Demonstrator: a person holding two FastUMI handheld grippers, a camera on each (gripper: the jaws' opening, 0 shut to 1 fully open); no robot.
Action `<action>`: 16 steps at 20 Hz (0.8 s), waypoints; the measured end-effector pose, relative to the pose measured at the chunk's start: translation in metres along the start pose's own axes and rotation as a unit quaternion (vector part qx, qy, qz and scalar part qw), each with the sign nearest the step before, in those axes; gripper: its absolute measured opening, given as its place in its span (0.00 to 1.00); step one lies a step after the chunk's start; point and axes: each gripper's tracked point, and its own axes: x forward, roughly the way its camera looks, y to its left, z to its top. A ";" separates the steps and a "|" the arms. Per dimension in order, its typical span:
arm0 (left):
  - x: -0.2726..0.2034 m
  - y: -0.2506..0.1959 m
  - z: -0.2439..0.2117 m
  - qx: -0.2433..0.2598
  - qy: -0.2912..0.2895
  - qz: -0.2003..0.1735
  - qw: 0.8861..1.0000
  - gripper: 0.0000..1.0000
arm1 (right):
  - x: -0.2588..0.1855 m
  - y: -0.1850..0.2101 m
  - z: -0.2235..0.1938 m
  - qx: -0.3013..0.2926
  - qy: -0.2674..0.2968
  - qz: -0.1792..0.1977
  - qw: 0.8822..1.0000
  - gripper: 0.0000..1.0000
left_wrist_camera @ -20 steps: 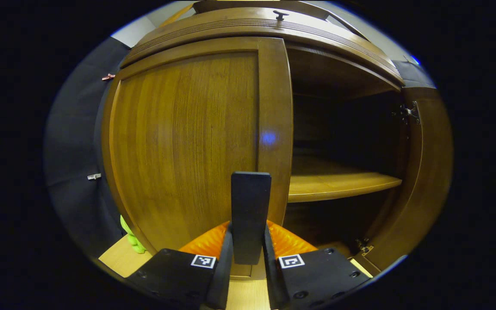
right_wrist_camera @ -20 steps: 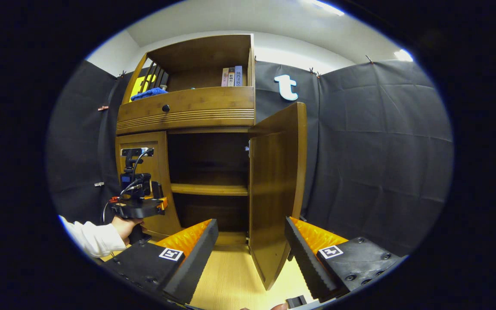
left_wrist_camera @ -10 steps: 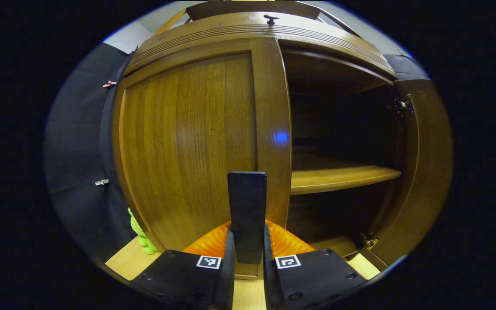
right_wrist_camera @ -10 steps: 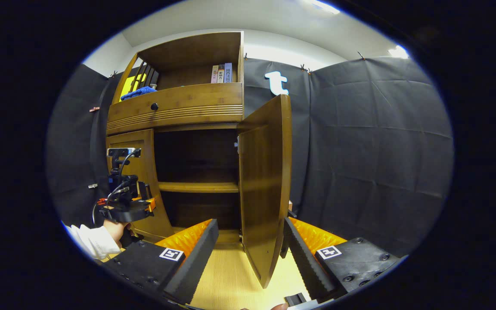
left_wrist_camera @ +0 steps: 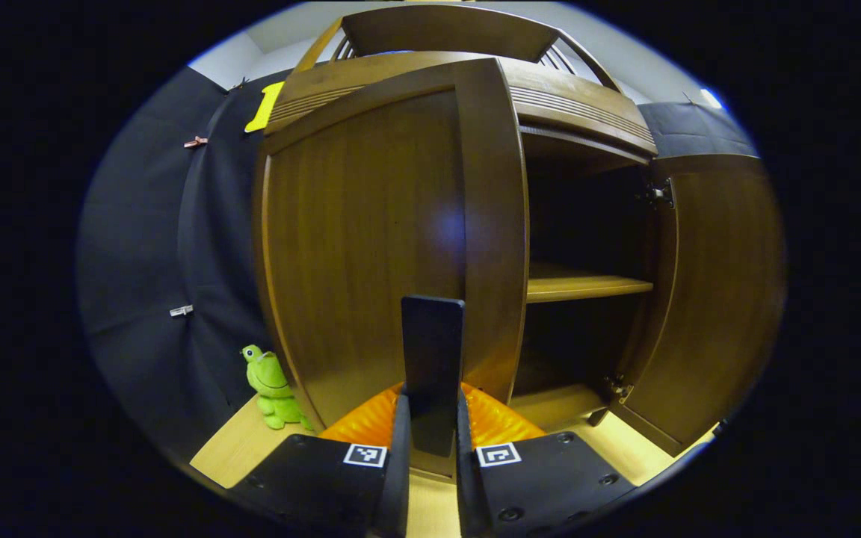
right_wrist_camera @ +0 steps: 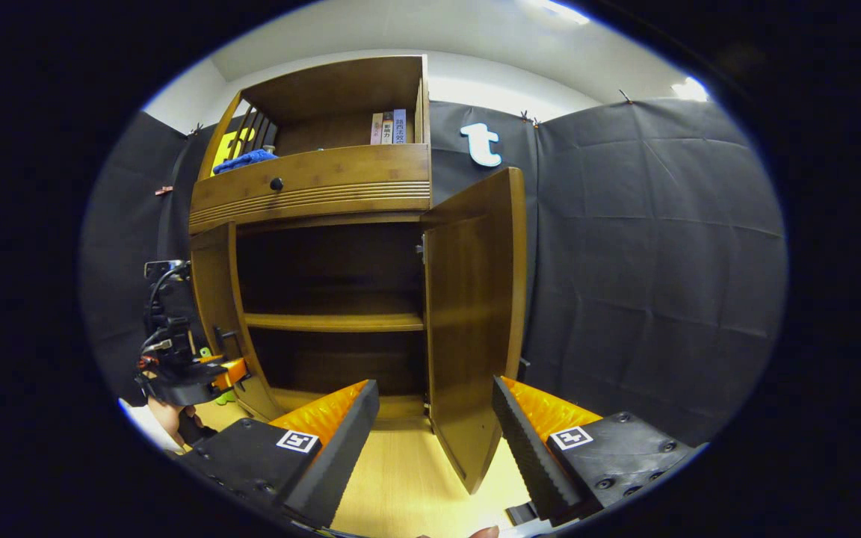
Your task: Open the right door of the double-door shoe cabinet with the right hand, and open the left door with the left hand.
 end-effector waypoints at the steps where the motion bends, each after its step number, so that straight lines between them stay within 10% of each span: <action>1: -0.008 0.005 -0.003 -0.001 0.000 -0.001 1.000 0.29 | -0.001 0.004 0.000 0.000 0.000 0.001 1.000 0.93; 16: -0.091 0.104 -0.023 0.019 -0.002 0.011 1.000 0.22 | -0.010 0.096 -0.008 0.003 0.002 0.024 1.000 0.93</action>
